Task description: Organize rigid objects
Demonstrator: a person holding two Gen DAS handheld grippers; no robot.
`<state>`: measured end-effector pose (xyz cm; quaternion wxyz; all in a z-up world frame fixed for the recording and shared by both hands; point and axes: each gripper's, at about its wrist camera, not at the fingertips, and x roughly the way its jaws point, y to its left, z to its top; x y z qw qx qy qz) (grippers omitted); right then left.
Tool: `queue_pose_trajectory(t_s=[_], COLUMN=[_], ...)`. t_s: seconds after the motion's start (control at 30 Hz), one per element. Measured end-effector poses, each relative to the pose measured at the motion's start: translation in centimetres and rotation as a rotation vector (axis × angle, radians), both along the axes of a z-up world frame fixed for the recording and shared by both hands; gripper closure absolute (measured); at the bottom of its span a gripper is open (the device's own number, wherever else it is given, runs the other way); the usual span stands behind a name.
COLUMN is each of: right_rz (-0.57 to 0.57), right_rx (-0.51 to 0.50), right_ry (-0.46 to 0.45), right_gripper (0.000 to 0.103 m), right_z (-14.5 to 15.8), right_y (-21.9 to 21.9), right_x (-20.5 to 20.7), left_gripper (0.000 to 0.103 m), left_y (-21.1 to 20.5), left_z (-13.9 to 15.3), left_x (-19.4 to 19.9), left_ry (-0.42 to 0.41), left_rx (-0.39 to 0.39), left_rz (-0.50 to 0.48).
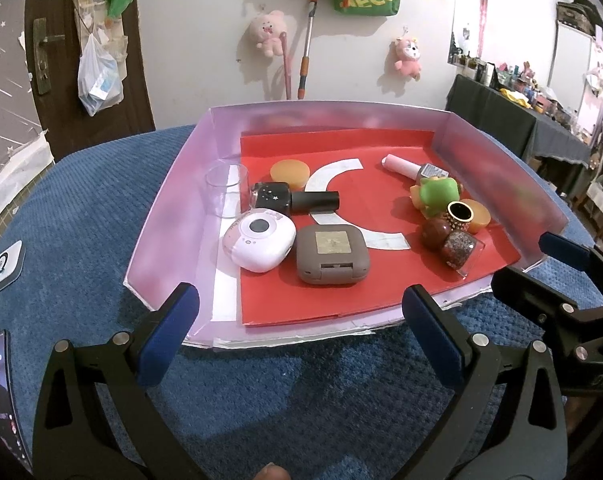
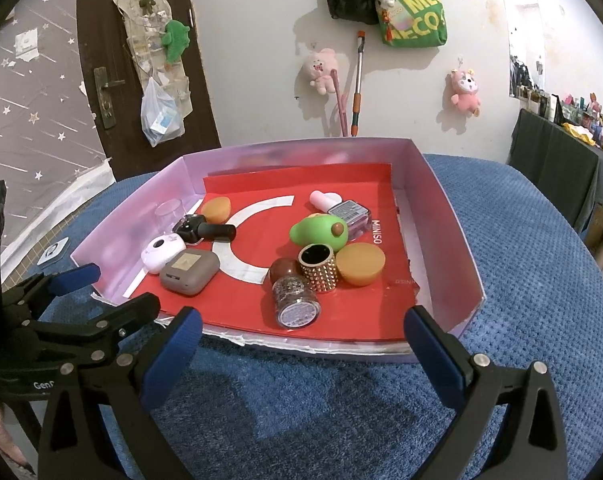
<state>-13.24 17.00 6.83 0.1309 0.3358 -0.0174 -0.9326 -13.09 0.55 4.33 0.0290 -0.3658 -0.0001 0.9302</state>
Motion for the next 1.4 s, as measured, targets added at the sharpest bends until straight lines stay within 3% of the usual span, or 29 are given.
queue_pose_trajectory(t_s=[0.87,1.4], right_rz=[-0.003,-0.019], right_rx=[-0.006,-0.008], right_ry=[0.024,0.022], right_gripper=[0.000,0.000], right_z=[1.2,1.6], right_y=[-0.1,0.9], right_x=[1.1,3.4], left_gripper=[0.000,0.000], left_y=[0.0,-0.2], left_z=[1.3,1.6], left_x=[1.3,3.4], left_ry=[0.033,0.028], left_rx=[0.000,0.038], left_rz=[-0.008,-0.019])
